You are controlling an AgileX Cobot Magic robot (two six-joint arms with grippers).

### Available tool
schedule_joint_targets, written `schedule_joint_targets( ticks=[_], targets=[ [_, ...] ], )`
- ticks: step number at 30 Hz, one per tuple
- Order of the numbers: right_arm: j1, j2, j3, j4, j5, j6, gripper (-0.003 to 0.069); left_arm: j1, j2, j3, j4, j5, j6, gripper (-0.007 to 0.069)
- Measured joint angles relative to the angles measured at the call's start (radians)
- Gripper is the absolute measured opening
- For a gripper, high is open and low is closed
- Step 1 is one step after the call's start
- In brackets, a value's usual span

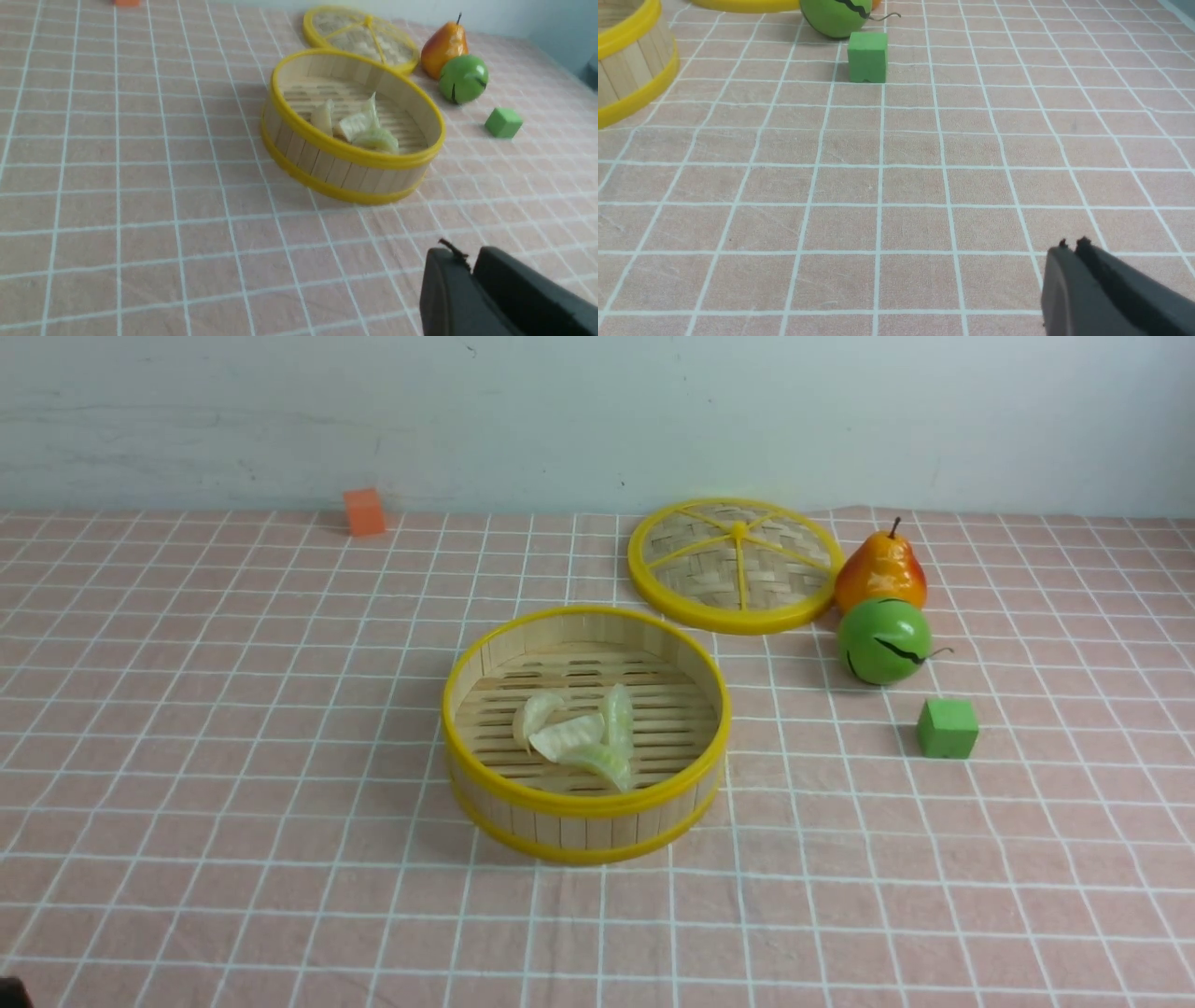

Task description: Put the dumplings into the steamer on the table with the pink tablecloth.

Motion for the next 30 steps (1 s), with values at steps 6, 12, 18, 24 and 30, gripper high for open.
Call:
schedule_joint_targets(
  ticks=[6, 12, 18, 24, 30],
  targets=[
    [0.000, 0.000, 0.000, -0.001, 0.000, 0.000, 0.0029, 0.199, -0.051, 0.140, -0.038, -0.242, -0.033, 0.0007],
    [0.000, 0.000, 0.000, -0.001, 0.000, 0.000, 0.0031, 0.360, -0.069, 0.278, -0.045, -0.276, -0.033, -0.0013],
    [0.000, 0.000, 0.000, -0.001, 0.000, 0.000, 0.0038, 0.402, -0.069, 0.341, -0.045, -0.271, 0.045, -0.0013],
    [0.000, 0.000, 0.000, -0.001, 0.000, 0.000, 0.0043, 0.403, -0.069, 0.345, -0.045, -0.219, 0.149, -0.0013],
    [0.000, 0.000, 0.000, -0.001, 0.000, 0.000, 0.0052, 0.424, -0.069, 0.345, -0.045, -0.137, 0.152, -0.0013]
  ],
)
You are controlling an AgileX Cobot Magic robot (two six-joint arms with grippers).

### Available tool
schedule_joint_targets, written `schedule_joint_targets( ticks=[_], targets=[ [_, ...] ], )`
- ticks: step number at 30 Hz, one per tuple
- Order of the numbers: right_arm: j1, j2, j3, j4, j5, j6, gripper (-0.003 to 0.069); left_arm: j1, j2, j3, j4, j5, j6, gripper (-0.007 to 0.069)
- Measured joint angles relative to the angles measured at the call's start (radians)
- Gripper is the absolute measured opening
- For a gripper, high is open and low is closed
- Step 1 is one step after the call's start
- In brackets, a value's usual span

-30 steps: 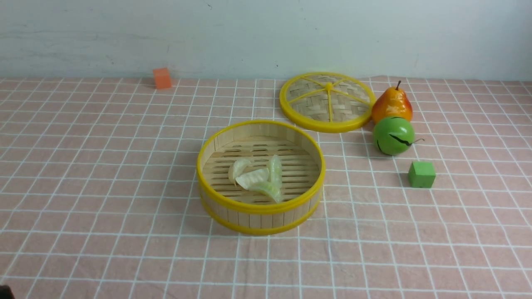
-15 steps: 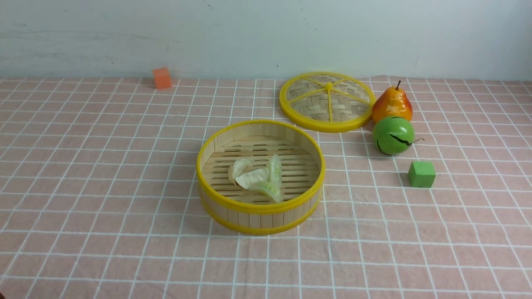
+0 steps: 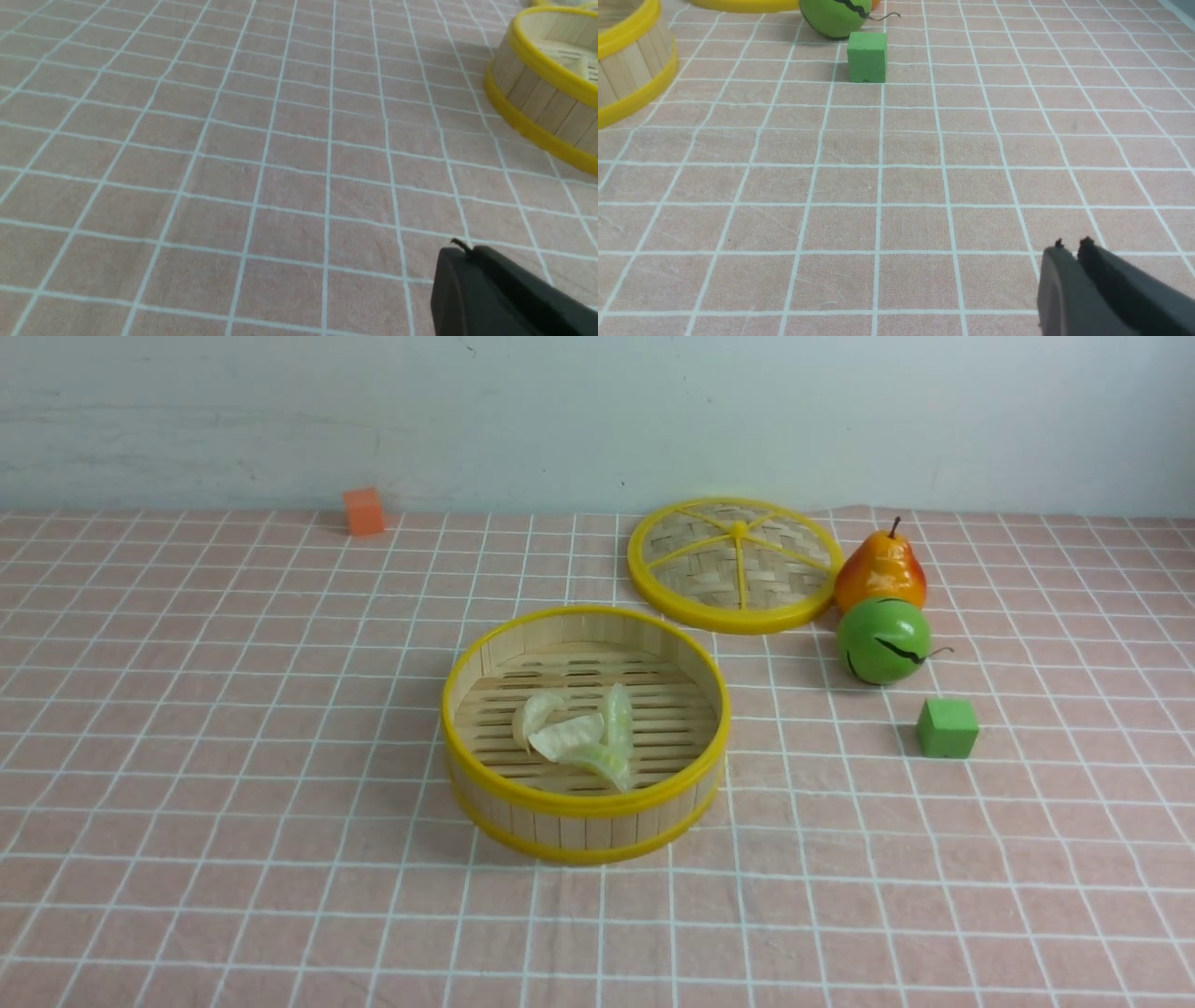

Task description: Put the dumplings into the steamer on the table with the pink tablecloth.

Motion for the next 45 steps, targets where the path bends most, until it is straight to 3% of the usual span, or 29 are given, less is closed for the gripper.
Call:
schedule_joint_targets(
  ticks=[6, 45],
  targets=[
    [0.000, 0.000, 0.000, 0.000, 0.000, 0.000, 0.0059, 0.067, 0.000, 0.000, -0.001, 0.005, -0.045, -0.0013],
    [0.000, 0.000, 0.000, 0.000, 0.000, -0.001, 0.0115, 0.069, 0.000, 0.000, -0.001, 0.011, -0.008, -0.0013]
  ],
)
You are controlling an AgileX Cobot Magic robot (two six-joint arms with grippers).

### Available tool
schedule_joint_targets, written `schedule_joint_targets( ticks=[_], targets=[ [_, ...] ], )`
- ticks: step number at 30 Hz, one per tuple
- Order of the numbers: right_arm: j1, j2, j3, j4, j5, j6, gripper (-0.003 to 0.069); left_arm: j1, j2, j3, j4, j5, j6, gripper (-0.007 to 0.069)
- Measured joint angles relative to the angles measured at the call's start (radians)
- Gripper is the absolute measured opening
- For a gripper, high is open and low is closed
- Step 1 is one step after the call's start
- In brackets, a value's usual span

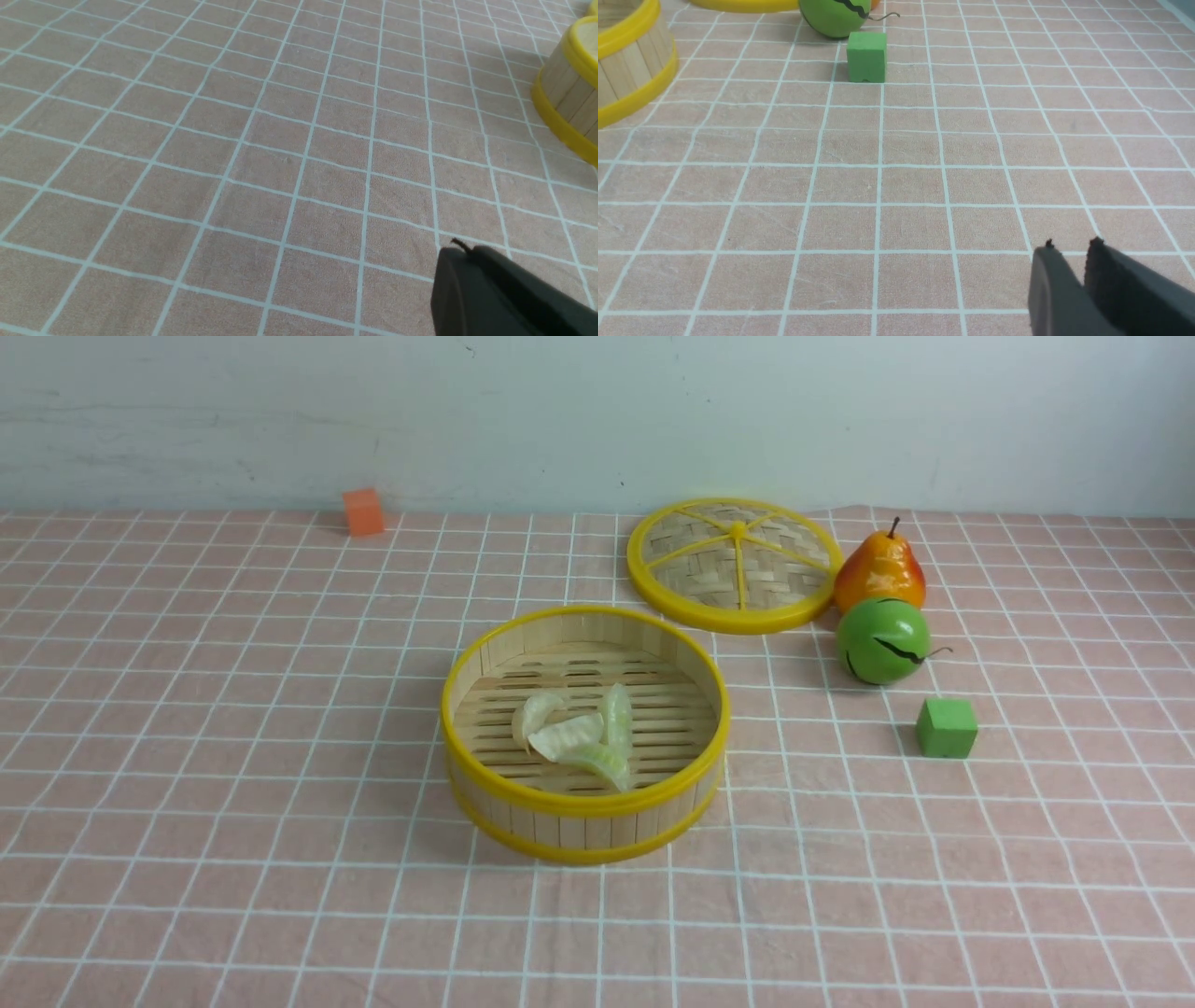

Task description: Put the dumplings into the steamer on the table with the pink tablecloth.

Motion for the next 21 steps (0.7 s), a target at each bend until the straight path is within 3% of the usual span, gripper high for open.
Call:
schedule_joint_targets(
  ticks=[21],
  targets=[
    [0.000, 0.000, 0.000, 0.000, 0.000, 0.000, 0.0142, 0.000, 0.000, 0.000, 0.000, 0.000, 0.000, 0.0004]
  ],
)
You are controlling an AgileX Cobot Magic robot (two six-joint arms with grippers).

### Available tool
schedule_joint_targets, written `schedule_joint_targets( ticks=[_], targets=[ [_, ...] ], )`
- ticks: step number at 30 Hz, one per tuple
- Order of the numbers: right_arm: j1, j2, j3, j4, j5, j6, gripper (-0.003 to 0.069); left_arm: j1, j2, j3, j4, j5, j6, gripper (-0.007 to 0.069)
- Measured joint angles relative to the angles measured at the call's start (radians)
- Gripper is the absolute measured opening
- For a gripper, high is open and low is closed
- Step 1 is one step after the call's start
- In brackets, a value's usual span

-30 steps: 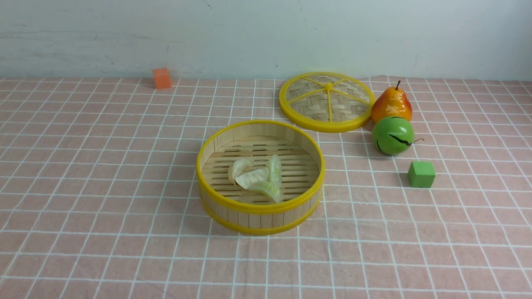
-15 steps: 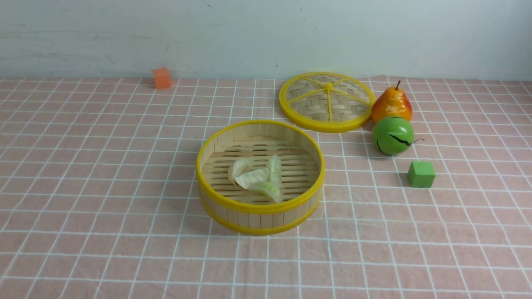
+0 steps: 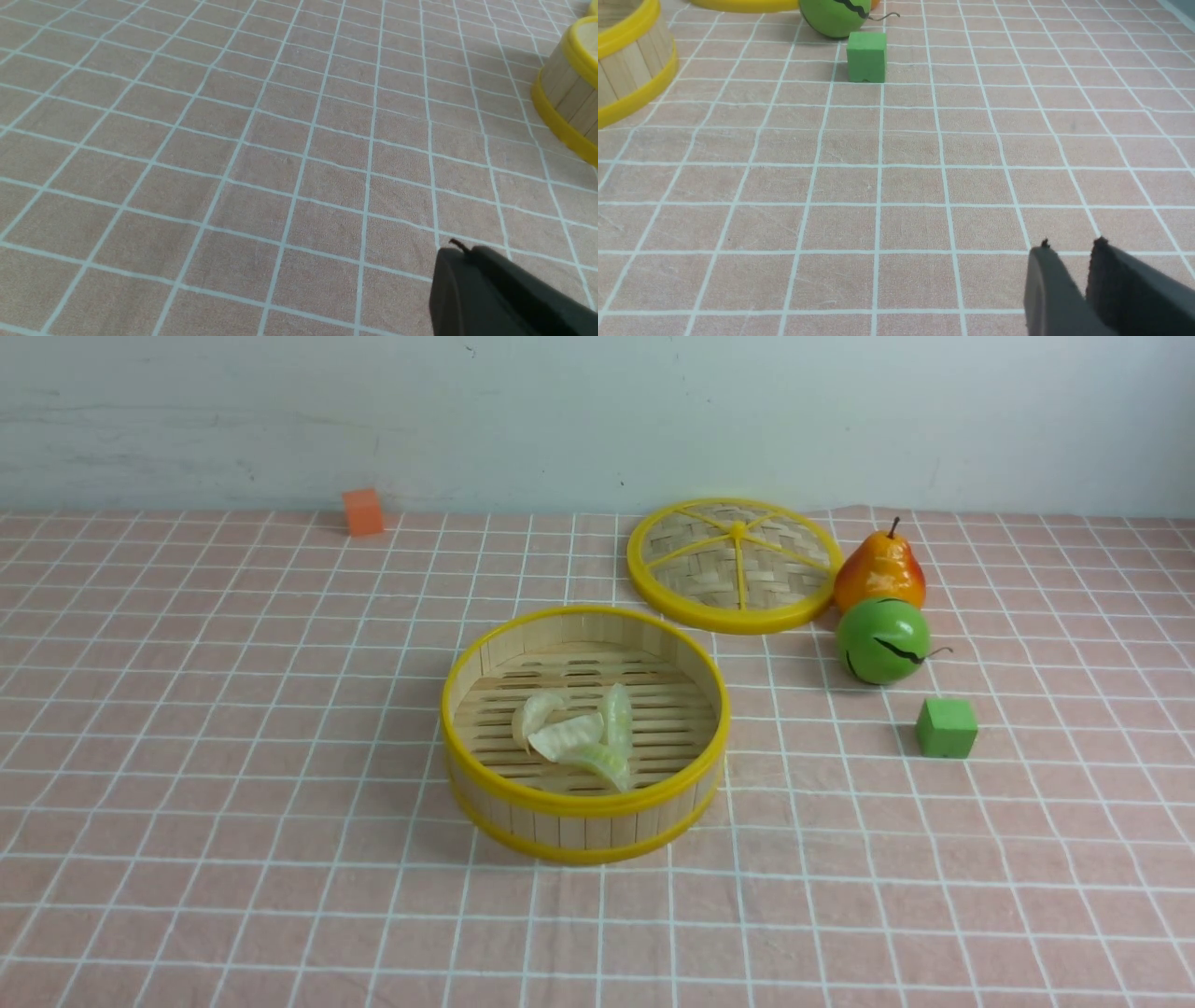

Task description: Put the dumplings into the steamer on the table with the pink tablecloth.

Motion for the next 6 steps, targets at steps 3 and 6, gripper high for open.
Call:
schedule_joint_targets(
  ticks=[3, 6],
  targets=[
    [0.000, 0.000, 0.000, 0.000, 0.000, 0.000, 0.0146, 0.000, 0.000, 0.000, 0.000, 0.000, 0.000, 0.0004],
    [0.000, 0.000, 0.000, 0.000, 0.000, 0.000, 0.0147, 0.000, 0.000, 0.000, 0.000, 0.000, 0.000, 0.0004]
  ],
)
